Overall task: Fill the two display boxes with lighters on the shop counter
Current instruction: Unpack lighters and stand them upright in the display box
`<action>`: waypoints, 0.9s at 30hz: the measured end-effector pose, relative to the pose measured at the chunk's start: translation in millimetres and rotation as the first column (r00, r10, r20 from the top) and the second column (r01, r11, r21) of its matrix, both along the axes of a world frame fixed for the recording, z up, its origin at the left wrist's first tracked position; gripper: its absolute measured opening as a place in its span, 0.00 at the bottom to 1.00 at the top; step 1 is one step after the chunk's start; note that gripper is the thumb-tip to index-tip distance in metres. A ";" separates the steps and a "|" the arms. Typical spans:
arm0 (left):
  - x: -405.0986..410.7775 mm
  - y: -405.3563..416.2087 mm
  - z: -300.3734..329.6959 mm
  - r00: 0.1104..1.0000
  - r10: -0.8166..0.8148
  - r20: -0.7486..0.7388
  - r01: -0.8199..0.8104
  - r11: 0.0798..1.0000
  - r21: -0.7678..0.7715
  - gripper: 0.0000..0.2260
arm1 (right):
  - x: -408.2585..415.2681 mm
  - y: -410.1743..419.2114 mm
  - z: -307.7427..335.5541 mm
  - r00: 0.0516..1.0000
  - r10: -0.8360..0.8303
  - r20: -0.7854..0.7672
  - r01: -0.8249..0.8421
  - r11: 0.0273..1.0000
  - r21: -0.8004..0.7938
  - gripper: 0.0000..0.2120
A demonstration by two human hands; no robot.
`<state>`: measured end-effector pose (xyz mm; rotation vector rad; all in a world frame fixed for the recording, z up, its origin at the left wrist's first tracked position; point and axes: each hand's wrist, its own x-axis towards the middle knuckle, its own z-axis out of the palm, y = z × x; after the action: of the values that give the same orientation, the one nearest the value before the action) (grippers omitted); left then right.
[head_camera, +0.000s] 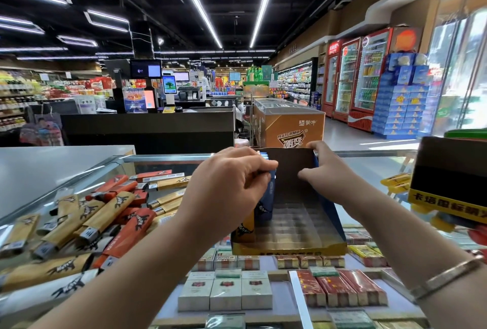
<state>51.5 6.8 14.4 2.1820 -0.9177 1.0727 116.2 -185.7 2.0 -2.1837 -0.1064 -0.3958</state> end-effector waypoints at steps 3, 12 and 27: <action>-0.2 1.0 0.1 0.997 0.074 0.030 -0.074 0.997 0.013 0.08 | -0.1 0.1 -0.4 1.000 0.002 -0.007 -0.002 1.000 0.000 0.24; 3.0 -0.3 -1.8 0.986 0.144 -0.083 -0.139 0.988 0.069 0.06 | 0.2 -0.9 -0.6 1.000 -0.002 0.003 0.002 1.000 -0.008 0.24; 15.7 13.5 -5.1 0.873 -0.052 -0.485 -0.001 0.994 -0.109 0.07 | -5.1 1.9 7.0 0.947 0.290 -0.134 -0.247 0.931 0.269 0.25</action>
<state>67.2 20.2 9.4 2.1910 -0.6369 0.4946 111.1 -183.7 9.0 -1.9108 -0.2454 -0.0583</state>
